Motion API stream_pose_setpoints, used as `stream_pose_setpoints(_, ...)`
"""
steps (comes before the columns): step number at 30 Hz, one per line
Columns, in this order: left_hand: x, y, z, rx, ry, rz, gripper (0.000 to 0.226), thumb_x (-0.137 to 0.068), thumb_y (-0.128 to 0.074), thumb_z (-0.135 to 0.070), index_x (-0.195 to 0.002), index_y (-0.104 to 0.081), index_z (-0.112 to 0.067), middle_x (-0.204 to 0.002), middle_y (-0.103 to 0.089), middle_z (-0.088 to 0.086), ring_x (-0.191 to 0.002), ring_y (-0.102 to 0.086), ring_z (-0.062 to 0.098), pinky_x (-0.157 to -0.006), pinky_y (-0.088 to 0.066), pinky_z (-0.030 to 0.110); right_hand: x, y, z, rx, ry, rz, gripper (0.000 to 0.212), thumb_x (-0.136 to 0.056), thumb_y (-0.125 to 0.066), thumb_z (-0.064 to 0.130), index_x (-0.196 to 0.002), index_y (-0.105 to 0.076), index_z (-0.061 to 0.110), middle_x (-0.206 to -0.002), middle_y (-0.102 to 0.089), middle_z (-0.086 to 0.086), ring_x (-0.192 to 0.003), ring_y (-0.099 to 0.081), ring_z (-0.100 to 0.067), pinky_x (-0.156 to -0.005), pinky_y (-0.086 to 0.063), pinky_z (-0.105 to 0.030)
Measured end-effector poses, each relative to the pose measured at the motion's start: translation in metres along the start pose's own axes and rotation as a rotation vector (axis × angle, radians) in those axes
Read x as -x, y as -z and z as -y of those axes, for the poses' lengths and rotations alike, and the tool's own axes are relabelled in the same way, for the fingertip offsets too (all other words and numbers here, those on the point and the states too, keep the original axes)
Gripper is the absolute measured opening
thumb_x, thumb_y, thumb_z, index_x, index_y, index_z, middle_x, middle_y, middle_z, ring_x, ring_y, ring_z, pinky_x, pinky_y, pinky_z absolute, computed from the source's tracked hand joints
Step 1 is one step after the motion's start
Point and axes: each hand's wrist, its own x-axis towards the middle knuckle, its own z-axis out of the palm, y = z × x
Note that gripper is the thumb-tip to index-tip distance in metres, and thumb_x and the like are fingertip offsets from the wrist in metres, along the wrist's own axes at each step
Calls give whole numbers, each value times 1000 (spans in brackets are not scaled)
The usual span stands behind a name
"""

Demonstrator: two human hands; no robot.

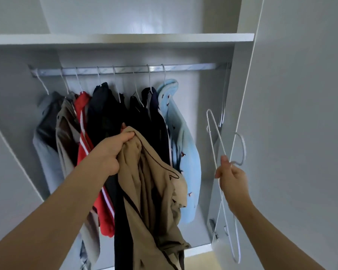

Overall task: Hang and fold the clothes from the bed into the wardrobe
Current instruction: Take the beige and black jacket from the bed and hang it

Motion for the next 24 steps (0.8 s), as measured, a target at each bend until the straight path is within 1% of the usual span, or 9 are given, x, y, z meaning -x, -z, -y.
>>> stream_pose_setpoints(3, 29, 18, 16, -216, -255, -114, 15, -95, -51, -23, -105, -54, -12, -80, -58, 4, -71, -54, 15, -60, -43, 26, 42, 15, 11, 47, 125, 9, 53, -95, -41, 41, -48, -56, 22, -31, -35, 10, -33, -38, -3, -51, -29, -26)
stream_pose_setpoints(5, 41, 28, 26, -336, -333, -135, 14, -96, -48, -23, -107, -50, -14, -81, -54, 1, -72, -52, 12, -67, -43, 26, 58, 18, 15, 92, 133, -17, 49, -96, -41, 40, -53, -61, 24, -33, -36, 8, -36, -39, -5, -51, -29, -26)
stream_pose_setpoints(7, 50, 35, 33, -371, -354, -153, 12, -97, -48, -23, -106, -49, -15, -80, -52, -1, -71, -50, 10, -63, -42, 24, 75, 16, 21, 70, 130, 16, 52, -95, -45, 36, -47, -61, 28, -38, -37, 6, -39, -37, -7, -48, -33, -23)
stream_pose_setpoints(9, 55, 44, 33, -382, -365, -201, 16, -97, -47, -23, -109, -49, -12, -79, -50, -1, -69, -48, 10, -60, -40, 22, 89, 16, 26, -15, 125, 107, 52, -96, -47, 29, -46, -61, 29, -39, -37, 7, -37, -34, -4, -42, -31, -14)
stream_pose_setpoints(12, 57, 58, 29, -364, -351, -236, 33, -98, -46, -21, -123, -48, 0, -94, -57, 10, -85, -53, 22, -80, -43, 28, 97, 23, 35, -182, 39, 197, 45, -95, -49, 21, -52, -65, 20, -39, -30, 6, -36, -26, -6, -37, -26, -15)
stream_pose_setpoints(14, 63, 69, 23, -354, -354, -261, 36, -98, -45, -19, -128, -47, 0, -107, -58, 17, -90, -51, 24, -86, -41, 29, 100, 27, 41, -245, -7, 270, 48, -95, -49, 17, -49, -64, 18, -37, -27, 5, -34, -23, -8, -36, -23, -17)
stream_pose_setpoints(17, 69, 84, 14, -411, -398, -311, 30, -96, -47, -19, -122, -51, -2, -87, -56, 6, -78, -50, 18, -81, -39, 28, 108, 20, 45, -165, -14, 387, 47, -95, -50, 15, -49, -61, 14, -36, -27, 3, -32, -22, -9, -35, -25, -16)
stream_pose_setpoints(21, 83, 105, 10, -829, -581, -430, 17, -95, -44, -25, -98, -57, -14, -92, -58, 10, -90, -55, 28, -78, -41, 33, 123, 9, 47, -71, -43, 467, 45, -95, -49, 19, -52, -58, 10, -37, -28, 1, -32, -24, -8, -36, -26, -16)
stream_pose_setpoints(24, 96, 112, 11, -1203, -774, -592, 23, -96, -39, -27, -100, -59, -16, -91, -58, 9, -87, -55, 30, -71, -41, 35, 124, 10, 58, 14, -36, 488, 45, -95, -50, 20, -52, -57, 10, -37, -29, 1, -32, -25, -8, -36, -27, -16)
